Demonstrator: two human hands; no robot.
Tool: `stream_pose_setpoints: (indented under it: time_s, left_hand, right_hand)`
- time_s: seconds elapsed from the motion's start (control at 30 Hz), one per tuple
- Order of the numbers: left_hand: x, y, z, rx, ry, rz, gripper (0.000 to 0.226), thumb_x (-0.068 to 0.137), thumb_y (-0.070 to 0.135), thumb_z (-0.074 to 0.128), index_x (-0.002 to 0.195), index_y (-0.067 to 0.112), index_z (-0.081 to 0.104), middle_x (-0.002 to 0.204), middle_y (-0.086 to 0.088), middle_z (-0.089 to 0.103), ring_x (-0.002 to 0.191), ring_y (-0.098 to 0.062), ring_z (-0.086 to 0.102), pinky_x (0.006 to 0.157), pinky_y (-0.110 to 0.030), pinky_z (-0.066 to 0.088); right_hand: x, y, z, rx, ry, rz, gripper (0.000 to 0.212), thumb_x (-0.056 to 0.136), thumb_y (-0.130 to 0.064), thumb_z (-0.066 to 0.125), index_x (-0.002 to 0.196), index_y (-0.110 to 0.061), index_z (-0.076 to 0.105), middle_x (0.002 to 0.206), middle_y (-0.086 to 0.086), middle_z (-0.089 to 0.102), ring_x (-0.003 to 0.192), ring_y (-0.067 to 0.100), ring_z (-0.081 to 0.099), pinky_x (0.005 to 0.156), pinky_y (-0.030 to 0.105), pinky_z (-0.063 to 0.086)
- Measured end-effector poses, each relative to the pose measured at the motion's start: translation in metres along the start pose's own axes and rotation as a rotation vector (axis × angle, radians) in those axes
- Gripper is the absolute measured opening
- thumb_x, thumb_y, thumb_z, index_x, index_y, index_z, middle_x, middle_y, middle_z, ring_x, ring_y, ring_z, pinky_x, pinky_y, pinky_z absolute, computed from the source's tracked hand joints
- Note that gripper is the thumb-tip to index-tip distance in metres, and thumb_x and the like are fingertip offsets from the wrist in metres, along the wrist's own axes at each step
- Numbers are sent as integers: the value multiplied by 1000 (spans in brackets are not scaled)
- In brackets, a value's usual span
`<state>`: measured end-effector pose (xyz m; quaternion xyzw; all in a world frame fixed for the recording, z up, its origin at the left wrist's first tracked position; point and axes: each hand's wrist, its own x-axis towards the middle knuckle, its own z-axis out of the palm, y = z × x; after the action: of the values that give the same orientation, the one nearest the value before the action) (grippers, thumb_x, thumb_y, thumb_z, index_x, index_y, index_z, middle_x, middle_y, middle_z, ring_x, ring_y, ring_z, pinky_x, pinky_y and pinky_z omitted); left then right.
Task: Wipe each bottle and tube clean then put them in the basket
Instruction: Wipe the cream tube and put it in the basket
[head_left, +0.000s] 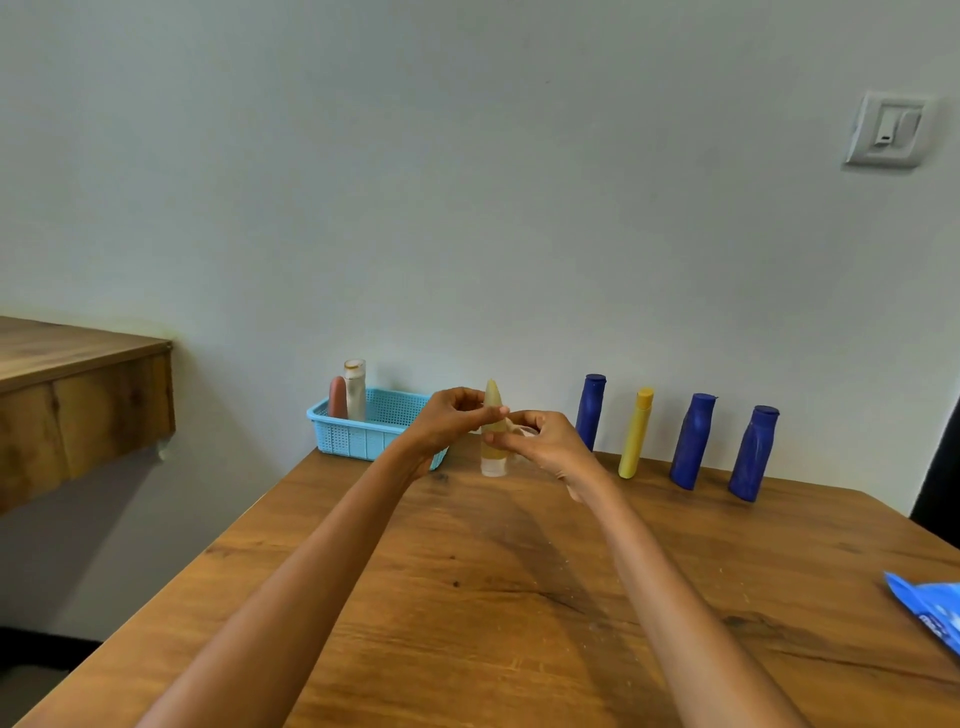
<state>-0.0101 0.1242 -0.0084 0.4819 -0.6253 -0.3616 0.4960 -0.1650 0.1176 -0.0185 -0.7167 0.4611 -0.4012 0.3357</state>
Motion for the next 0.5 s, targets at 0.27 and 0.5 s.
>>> stream_pose_setpoints:
  time_s: [0.27,0.5]
  left_hand:
    - [3,-9,1,-130,85,40,29,79,32,71,103,17,64,99,2,66,91,-9,59,72,-14,44]
    - [1,-11,2,-175,151,87,27,78,27,73,102,19,64,102,-1,66,89,-11,60,75,-15,47]
  right_hand:
    - [-2,8,-1,237,66,89,33,91,-39,55,107,-11,66,95,0,68,88,12,64,64,13,47]
    - [-2,15,-4,487,12,292,16,88,-14,62,98,-2,68,92,13,69,84,21,65,81,32,54]
